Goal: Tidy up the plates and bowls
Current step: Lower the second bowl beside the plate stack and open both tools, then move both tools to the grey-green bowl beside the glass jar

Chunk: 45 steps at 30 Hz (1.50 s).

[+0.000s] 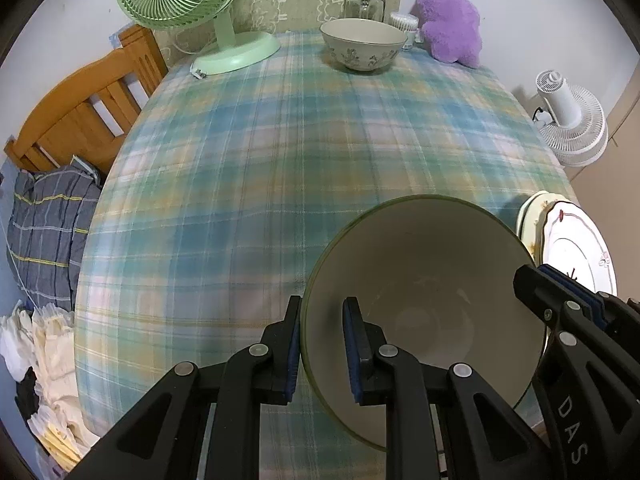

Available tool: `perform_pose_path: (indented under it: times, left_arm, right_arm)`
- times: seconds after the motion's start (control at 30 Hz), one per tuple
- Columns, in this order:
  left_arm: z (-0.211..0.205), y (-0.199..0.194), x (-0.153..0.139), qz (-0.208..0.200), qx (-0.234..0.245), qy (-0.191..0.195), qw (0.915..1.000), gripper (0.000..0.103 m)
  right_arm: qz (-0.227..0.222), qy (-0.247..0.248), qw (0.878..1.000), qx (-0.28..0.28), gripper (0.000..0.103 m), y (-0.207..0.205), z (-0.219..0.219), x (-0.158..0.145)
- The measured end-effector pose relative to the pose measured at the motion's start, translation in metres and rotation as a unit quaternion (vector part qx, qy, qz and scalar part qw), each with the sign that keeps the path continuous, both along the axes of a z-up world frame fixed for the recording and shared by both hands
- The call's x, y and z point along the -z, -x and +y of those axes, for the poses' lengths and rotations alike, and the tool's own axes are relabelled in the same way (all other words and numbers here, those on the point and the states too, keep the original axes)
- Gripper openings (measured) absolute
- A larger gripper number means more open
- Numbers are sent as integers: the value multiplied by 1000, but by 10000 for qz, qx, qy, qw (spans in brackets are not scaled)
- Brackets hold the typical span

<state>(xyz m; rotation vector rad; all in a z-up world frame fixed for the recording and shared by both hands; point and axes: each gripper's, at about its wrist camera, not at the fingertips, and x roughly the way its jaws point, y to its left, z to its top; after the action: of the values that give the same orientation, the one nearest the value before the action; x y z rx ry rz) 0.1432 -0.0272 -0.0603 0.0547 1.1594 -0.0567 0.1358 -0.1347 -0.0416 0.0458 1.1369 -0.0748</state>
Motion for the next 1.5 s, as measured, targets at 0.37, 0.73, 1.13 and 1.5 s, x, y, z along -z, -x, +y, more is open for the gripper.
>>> perform_pose_path:
  times: [0.37, 0.73, 1.13, 1.5]
  left_arm:
    - [-9, 0, 0, -142, 162, -97, 9997, 25]
    - [-2, 13, -17, -198, 377, 274, 9987, 66]
    - [-2, 3, -62, -699, 504, 359, 9956, 86]
    - [-20, -47, -89, -934, 268, 340, 9947, 89]
  right_arm:
    - [-73, -22, 10000, 38, 12, -4, -5, 6]
    - [-86, -123, 9998, -124, 41, 6, -7, -2]
    - [-514, -178, 9984, 126, 72, 2, -17, -40]
    - [-785, 18, 9969, 86, 74, -46, -37, -73]
